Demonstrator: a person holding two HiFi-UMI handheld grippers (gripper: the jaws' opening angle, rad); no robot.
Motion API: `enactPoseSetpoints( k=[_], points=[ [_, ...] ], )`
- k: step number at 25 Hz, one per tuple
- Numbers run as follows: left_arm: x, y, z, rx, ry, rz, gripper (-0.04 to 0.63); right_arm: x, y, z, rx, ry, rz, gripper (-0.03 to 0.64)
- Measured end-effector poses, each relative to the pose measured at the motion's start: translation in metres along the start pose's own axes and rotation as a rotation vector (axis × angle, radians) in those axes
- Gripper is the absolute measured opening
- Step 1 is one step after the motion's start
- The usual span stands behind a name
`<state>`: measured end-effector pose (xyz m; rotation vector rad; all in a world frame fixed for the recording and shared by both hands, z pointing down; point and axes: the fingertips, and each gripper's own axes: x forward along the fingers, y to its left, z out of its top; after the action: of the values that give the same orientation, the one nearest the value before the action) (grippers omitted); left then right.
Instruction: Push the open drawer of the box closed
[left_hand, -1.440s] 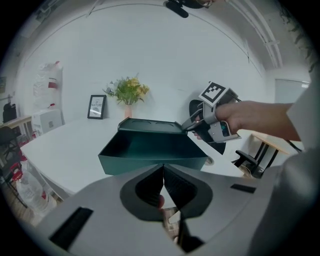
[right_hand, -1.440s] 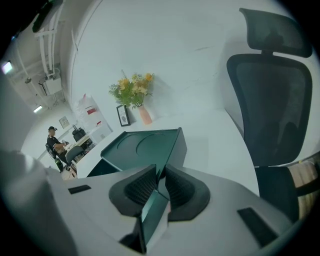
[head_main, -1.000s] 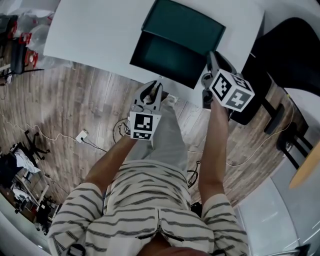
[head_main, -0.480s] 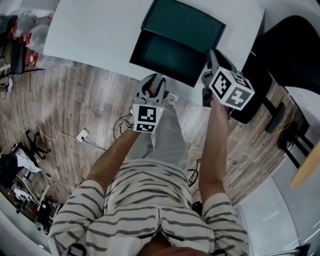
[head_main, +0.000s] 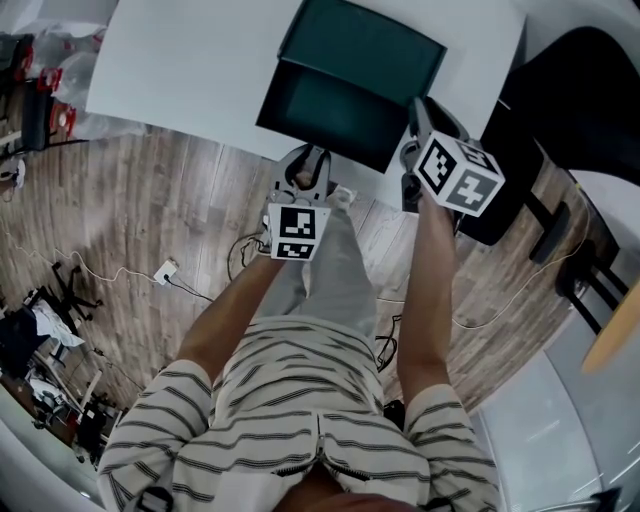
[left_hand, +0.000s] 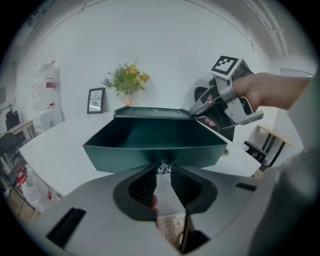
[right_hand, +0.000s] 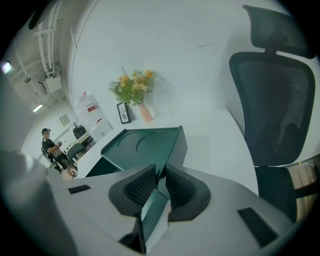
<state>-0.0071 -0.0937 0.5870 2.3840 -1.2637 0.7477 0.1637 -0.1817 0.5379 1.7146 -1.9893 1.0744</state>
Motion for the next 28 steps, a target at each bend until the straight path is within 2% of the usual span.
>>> enactPoseSetpoints(
  k=[7,15,28],
  points=[
    [-0.002,0.003,0.002,-0.001,0.008,0.017,0.069,0.001,0.002,0.0,-0.004,0.007,0.001,0.075],
    [-0.001,0.002,0.008,0.033,0.009,0.019,0.069,0.001,0.002,-0.002,-0.026,0.023,-0.01,0.077],
    [0.007,-0.004,0.016,0.027,0.019,0.028,0.069,-0.001,-0.002,-0.003,-0.056,0.048,0.002,0.083]
  ],
)
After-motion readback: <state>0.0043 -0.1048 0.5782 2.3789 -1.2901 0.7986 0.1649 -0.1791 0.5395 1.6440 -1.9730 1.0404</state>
